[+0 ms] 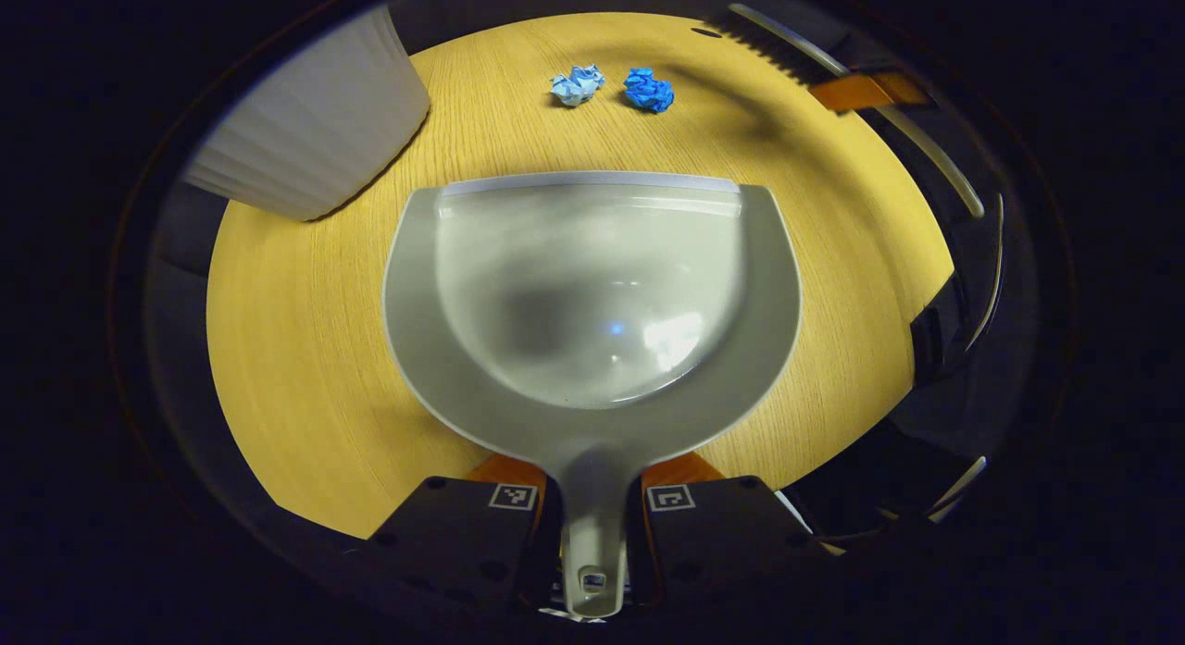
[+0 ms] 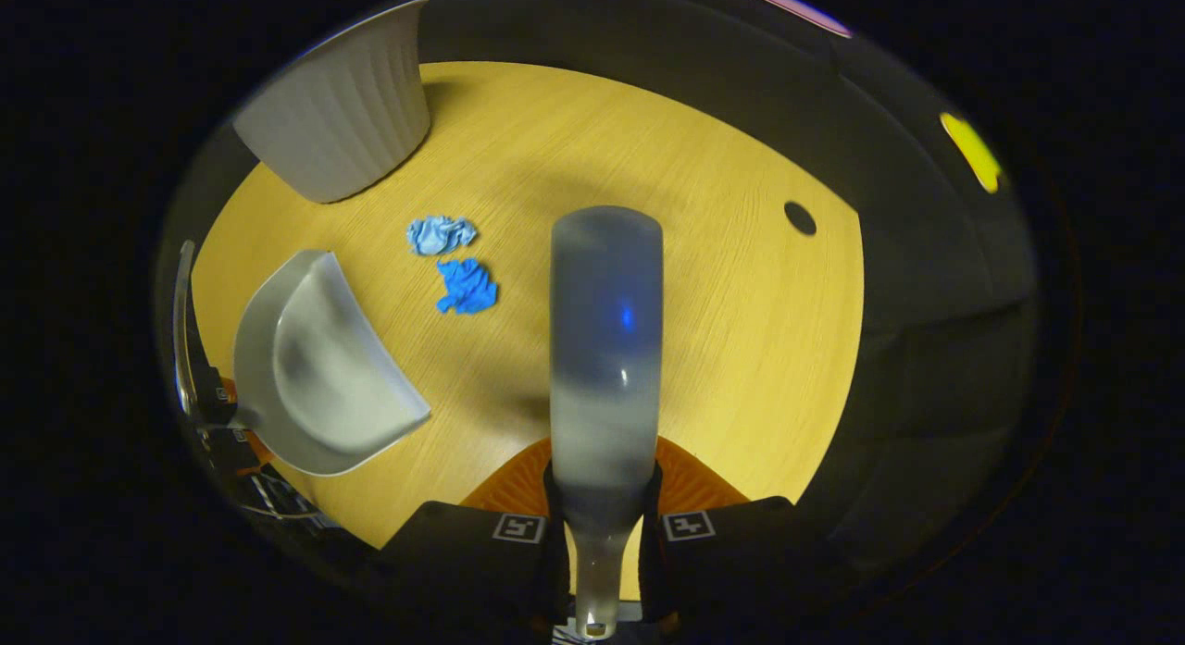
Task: Pick up the small broom and dustpan from the desktop, sweep the trash into the dustpan with the broom, and then empty the trash into the garbage bin.
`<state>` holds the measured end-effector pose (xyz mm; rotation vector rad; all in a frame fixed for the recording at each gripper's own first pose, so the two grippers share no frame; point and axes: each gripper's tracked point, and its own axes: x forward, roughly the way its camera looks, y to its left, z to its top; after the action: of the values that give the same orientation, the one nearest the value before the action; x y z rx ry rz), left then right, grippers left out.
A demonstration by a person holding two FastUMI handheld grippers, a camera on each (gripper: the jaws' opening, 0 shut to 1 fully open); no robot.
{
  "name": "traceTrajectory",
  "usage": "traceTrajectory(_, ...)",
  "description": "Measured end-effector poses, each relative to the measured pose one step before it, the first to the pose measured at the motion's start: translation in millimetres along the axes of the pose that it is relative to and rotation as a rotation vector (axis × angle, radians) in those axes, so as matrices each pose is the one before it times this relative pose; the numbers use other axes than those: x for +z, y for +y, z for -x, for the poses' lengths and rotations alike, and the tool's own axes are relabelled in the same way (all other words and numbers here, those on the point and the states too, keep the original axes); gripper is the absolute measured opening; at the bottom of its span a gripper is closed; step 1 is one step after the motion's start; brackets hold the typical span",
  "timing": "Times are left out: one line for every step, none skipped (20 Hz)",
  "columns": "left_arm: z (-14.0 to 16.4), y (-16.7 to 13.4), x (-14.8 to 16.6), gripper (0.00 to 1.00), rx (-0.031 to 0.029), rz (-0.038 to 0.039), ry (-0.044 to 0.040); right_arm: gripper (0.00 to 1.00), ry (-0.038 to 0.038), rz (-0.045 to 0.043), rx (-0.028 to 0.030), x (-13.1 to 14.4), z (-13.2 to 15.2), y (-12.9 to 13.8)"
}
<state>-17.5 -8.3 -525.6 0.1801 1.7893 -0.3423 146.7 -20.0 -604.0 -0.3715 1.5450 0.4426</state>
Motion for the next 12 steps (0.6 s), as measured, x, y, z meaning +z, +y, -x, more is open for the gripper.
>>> traceTrajectory(0.42,3.03,-3.44,0.27,0.00332,0.00046,0.0121,0.31,-0.00754,0.03865,-0.00122,20.76,-5.45,-2.28)
traceTrajectory(-0.11,2.48,0.74,0.27,0.00051,0.00182,-0.00184,0.31,-0.01178,0.04467,-0.0019,18.81,-6.13,-2.07)
traceTrajectory(-0.57,1.59,-0.93,0.28,0.00136,0.0006,0.00705,0.31,-0.01212,0.03994,-0.00388,17.41,-7.12,0.95)
traceTrajectory(0.43,1.83,0.44,0.27,0.00351,0.00151,-0.00068,0.31,0.00302,0.02826,0.02687,11.66,-8.5,8.17)
traceTrajectory(-1.37,1.89,-0.59,0.28,0.00066,-0.00113,0.00311,0.31,0.0156,0.00646,0.02126,7.76,-10.45,7.69)
traceTrajectory(0.77,1.8,1.58,0.28,0.00152,-0.00264,0.00187,0.31,0.0112,0.0159,0.0092,4.27,-9.63,4.6)
traceTrajectory(-0.49,1.94,1.07,0.27,0.00503,-0.01085,0.00471,0.31,0.02811,0.03045,-0.00761,1.08,-11.16,1.52)
traceTrajectory(1.28,2.79,2.7,0.27,0.005,-0.00945,0.00136,0.31,0.03639,0.05458,0.00917,-5.52,-16.93,10.6)
traceTrajectory(0.62,1.43,1.42,0.28,-0.00066,-0.00375,0.002,0.31,0.02941,0.04554,0.00159,-5.59,-10.06,5.43)
traceTrajectory(-1.11,0.85,1.17,0.27,-0.00013,-0.00295,-0.00233,0.31,0.03419,0.04464,0.00549,-5.43,-5.68,4.83)
traceTrajectory(0.76,0.28,0.68,0.28,-0.00092,-0.0041,0.00239,0.31,-0.02354,0.04262,-0.00661,7.47,-0.11,-0.43)
traceTrajectory(0.55,0.6,-0.25,0.27,0.00093,-0.00713,0.0007,0.31,-0.01305,0.01514,0.03323,5.67,1.45,10.21)
